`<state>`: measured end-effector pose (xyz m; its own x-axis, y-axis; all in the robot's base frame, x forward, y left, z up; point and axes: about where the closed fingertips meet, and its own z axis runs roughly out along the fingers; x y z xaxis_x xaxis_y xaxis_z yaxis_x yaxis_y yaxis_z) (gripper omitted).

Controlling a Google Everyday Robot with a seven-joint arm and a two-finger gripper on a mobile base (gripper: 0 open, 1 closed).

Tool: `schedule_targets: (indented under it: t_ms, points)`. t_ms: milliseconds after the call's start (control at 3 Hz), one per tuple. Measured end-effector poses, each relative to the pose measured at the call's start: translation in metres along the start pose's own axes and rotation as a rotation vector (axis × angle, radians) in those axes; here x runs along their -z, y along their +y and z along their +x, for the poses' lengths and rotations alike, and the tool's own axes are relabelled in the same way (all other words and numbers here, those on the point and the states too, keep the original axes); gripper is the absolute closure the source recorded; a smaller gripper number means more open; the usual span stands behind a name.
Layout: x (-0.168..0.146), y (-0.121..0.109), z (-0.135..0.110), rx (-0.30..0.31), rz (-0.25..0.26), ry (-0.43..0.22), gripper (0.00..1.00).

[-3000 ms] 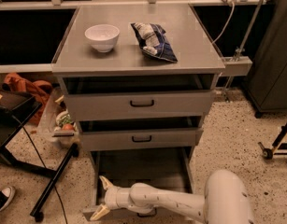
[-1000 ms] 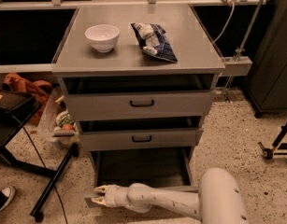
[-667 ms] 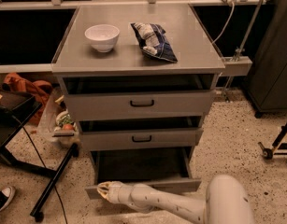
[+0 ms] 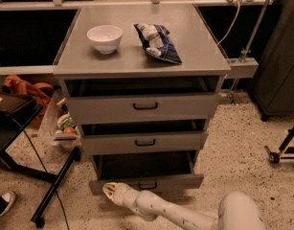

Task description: Close bottom drawer

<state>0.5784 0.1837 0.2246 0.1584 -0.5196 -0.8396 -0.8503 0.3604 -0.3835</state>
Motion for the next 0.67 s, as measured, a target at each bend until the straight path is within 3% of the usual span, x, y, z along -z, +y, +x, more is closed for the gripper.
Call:
schedule_targets:
  t_ms: [333,667]
  points:
    - [-0.006,-0.005,0.008,-0.015,-0.035,0.001,1.0]
    - [-0.011,-0.004,0.023,-0.042,-0.109,0.024,1.0]
